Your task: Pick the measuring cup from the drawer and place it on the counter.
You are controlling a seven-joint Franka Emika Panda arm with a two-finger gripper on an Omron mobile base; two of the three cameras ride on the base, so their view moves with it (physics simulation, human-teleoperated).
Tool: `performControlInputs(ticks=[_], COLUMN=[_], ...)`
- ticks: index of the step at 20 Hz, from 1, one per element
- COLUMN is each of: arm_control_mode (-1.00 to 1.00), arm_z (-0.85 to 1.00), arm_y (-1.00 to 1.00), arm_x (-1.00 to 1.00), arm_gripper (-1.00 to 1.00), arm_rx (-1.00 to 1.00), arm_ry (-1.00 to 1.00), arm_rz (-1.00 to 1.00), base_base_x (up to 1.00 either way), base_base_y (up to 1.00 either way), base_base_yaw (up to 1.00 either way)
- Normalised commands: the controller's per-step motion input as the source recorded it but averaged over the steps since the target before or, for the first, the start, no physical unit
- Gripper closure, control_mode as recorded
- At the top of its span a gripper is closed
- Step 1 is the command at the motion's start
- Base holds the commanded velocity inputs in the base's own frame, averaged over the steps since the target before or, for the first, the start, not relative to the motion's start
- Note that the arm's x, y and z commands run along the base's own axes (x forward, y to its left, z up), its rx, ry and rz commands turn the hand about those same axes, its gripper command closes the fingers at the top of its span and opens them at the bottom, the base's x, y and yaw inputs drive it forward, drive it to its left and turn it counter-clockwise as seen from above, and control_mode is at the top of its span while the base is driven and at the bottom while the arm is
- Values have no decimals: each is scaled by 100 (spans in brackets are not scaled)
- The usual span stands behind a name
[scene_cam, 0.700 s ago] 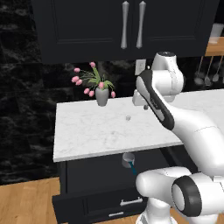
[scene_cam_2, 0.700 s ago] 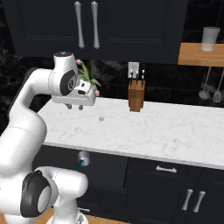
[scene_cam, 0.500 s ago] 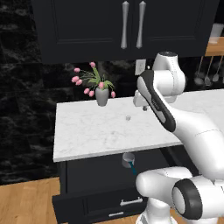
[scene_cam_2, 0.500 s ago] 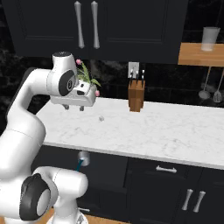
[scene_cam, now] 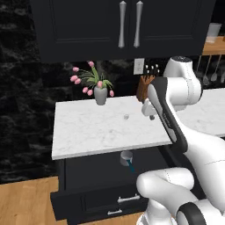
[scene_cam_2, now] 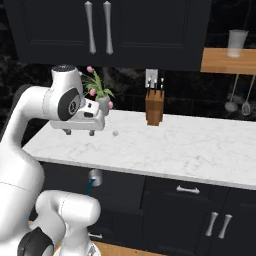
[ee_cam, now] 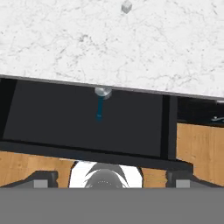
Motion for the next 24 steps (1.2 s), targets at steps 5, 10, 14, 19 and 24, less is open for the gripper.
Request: performControlInputs(ticks=[5,10,14,19,24], arm_control_mode=[100,100,100,100,100], arm_z=[0,0,0,0,0], arm_y=[0,0,0,0,0], arm_x=[0,0,0,0,0], arm_gripper=[-100,-100,-100,-100,-100], arm_rx=[0,0,0,0,0], arm_ry=[0,0,0,0,0], arm_rz=[0,0,0,0,0], base_base_x=[-24,24,8,2,15], base_base_y=[-58,-60,-100,-100,-32], base_base_yaw=[0,1,-1,-3,34])
